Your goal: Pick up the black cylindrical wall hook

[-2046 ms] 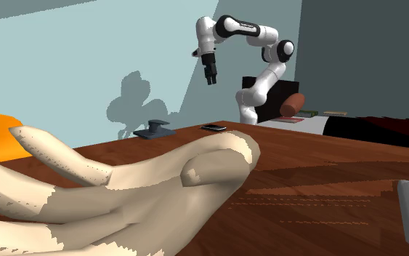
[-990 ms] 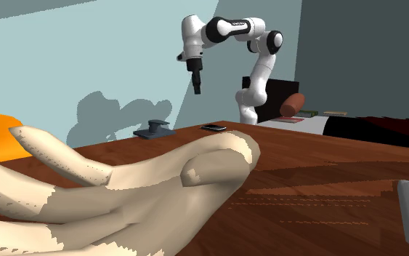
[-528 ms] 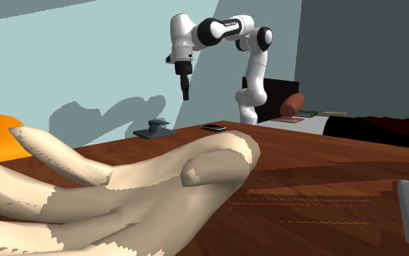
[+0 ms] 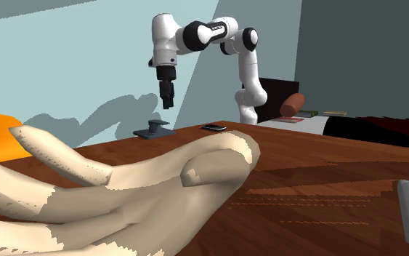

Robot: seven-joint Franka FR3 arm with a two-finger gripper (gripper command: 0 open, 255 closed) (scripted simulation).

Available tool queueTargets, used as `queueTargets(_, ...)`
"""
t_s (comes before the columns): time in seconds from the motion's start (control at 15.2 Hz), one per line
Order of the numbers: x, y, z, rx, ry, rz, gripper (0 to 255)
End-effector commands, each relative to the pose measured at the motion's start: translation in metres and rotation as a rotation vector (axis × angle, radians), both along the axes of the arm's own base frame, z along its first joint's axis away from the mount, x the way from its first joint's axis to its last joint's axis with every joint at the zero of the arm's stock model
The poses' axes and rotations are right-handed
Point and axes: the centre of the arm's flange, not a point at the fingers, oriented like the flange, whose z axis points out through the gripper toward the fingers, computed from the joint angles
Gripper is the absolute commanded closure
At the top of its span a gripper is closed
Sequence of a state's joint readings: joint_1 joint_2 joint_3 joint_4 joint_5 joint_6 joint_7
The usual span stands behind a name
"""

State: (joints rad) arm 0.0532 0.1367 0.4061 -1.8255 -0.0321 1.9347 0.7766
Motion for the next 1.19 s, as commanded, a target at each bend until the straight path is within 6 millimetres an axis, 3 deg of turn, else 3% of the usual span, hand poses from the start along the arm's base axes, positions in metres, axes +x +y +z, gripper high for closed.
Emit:
queueTargets(0.0, 0.019, 0.013, -0.005, -0.003, -0.010, -0.020, 0)
queueTargets(0.33, 0.067, 0.045, -0.019, -0.011, -0.029, -0.060, 0)
queueTargets(0.92, 0.067, 0.045, -0.059, -0.011, -0.029, -0.060, 0)
queueTargets(0.99, 0.067, 0.044, -0.059, -0.011, -0.029, -0.060, 255)
queueTargets(1.12, 0.067, 0.044, -0.058, -0.011, -0.029, -0.060, 255)
